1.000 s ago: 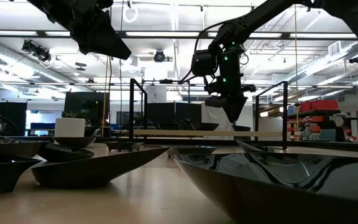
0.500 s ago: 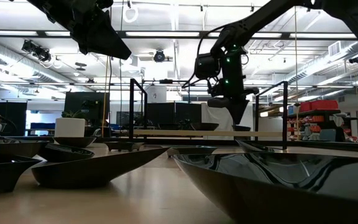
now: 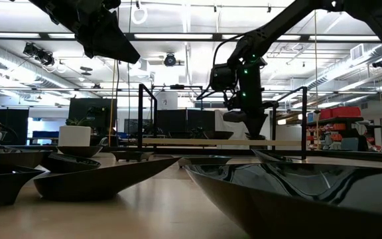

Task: Pick & Place Mini shaped plates
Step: Stack the top black teardrop shape bowl on top of the other black teardrop shape bowl on the shelf

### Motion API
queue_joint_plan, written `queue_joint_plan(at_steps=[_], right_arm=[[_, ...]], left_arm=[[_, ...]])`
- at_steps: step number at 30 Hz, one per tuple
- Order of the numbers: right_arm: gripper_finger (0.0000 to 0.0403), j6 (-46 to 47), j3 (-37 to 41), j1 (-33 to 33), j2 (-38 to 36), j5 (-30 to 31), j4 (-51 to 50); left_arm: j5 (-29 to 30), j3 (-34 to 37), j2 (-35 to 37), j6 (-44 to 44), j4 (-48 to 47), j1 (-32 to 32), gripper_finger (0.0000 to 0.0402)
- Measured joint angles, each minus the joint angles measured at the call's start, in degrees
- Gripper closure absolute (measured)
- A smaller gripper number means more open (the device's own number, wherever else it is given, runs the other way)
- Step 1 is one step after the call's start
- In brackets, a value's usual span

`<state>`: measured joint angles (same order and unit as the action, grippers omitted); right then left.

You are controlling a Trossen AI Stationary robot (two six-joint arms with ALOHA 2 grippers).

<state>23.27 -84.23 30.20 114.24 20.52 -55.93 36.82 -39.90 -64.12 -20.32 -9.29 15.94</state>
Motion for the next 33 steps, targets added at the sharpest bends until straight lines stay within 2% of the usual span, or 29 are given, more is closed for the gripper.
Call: queue_joint_plan(at_steps=[18,27,33], right_arm=[[0.0398,7.4,0.0,0.3,0.0,-2.1,1.7],[0.0398,7.5,0.0,0.4,-4.2,-2.4,2.9],[0.0398,4.2,0.0,-0.5,-6.8,-1.8,2.7]], left_arm=[[0.0,0.0,0.0,0.0,0.0,0.0,0.0296],[0.0,0.0,0.0,0.0,0.0,0.0,0.0296],[0.0,0.0,0.0,0.0,0.0,0.0,0.0296]])
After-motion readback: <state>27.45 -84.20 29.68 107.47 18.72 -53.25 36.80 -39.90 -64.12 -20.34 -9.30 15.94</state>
